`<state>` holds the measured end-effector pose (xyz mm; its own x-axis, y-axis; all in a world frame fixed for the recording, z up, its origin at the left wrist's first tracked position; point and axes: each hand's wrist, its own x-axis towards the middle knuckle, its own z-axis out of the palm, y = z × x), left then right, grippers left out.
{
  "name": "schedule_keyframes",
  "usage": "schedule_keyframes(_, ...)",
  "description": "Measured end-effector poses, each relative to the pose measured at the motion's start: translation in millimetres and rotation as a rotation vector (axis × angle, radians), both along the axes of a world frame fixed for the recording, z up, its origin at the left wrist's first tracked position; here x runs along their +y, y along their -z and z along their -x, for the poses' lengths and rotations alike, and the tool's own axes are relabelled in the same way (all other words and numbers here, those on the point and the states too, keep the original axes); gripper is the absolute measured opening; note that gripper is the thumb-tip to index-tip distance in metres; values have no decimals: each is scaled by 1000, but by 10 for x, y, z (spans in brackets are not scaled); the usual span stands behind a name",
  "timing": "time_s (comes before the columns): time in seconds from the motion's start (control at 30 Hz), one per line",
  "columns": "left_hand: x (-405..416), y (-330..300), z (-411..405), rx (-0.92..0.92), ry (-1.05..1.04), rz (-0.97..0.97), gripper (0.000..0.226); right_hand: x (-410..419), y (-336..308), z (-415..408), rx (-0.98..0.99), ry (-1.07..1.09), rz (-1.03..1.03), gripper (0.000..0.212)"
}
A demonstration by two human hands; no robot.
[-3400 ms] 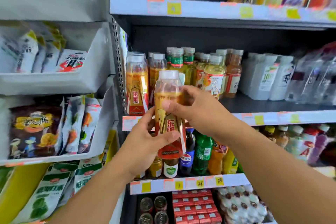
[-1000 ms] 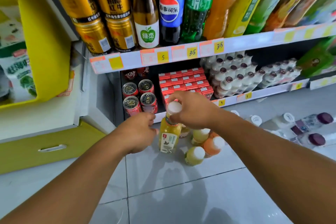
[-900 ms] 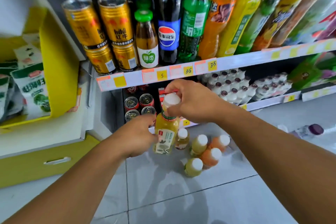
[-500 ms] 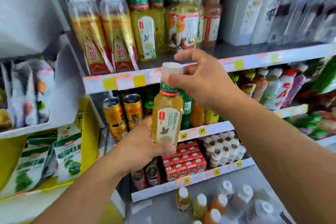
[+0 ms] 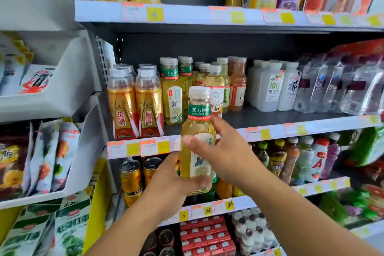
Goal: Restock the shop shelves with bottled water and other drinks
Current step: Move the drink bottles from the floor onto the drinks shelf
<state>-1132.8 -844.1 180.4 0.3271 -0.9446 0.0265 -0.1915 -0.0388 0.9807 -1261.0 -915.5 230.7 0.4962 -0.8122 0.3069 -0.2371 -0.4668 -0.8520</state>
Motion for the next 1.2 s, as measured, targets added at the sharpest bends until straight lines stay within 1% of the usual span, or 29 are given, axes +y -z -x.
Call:
schedule_keyframes(0.03, -41, -51, -31, -32, -7, 19, 54, -1, 27, -32, 15, 4, -9, 78)
schedule_keyframes(0.1, -119, -167, -103, -97, -30, 65, 52, -38, -5, -115, -10, 22, 4, 88)
schedule_keyframes(0.17, -187, -268, -177, -136, -94, 123, 45, -120, -119, -242, -63, 37, 32, 88)
schedule_keyframes(0.2, -212, -311, -207, -157, -129, 150, 43, -180, -180, -330, -91, 40, 50, 84)
schedule_keyframes(0.23, -233, -317, -247, -168, -155, 168, 43, -241, -237, -422, -120, 43, 73, 83)
schedule_keyframes(0.27, -249, -300, -287, -163, -164, 180, 48, -313, -278, -524, -145, 48, 97, 82)
schedule_keyframes(0.33, -235, -236, -356, -137, -179, 143, 66, -460, -334, -718, -149, 62, 133, 84)
schedule_keyframes(0.37, -204, -192, -392, -144, -181, 112, 68, -533, -354, -801, -136, 70, 139, 85)
schedule_keyframes(0.43, -136, -87, -469, -167, -171, 80, 66, -676, -358, -930, -112, 78, 126, 85)
schedule_keyframes(0.57, -22, 31, -598, -162, -176, 51, 64, -881, -255, -1086, -43, 63, 29, 88)
schedule_keyframes(0.77, 40, 113, -710, -196, -178, 51, 60, -951, -241, -1203, 51, 56, -52, 95)
schedule_keyframes(0.9, 37, 145, -696, -194, -154, 37, 60, -948, -198, -1167, 76, 73, -59, 96)
schedule_keyframes(0.97, 31, 192, -658, -179, -125, 23, 60, -861, -114, -1085, 51, 125, -26, 97)
schedule_keyframes(1.0, 32, 234, -627, -173, -111, 3, 58, -793, -41, -1023, 8, 171, 19, 89)
schedule_keyframes(1.03, 30, 291, -593, -171, -95, -24, 56, -706, 46, -950, -45, 220, 85, 72)
schedule_keyframes(1.07, 24, 367, -560, -174, -74, -63, 54, -621, 165, -875, -89, 262, 167, 51)
schedule_keyframes(1.1, 19, 464, -523, -172, -44, -122, 53, -525, 309, -796, -90, 288, 232, 31)
schedule_keyframes(1.13, 20, 578, -484, -172, -11, -189, 52, -457, 491, -724, -62, 290, 274, 19)
schedule_keyframes(1.17, 24, 721, -453, -178, 31, -260, 50, -386, 695, -647, -15, 275, 288, 17)
schedule_keyframes(1.2, 34, 868, -422, -198, 82, -325, 43, -336, 923, -569, 37, 252, 277, 18)
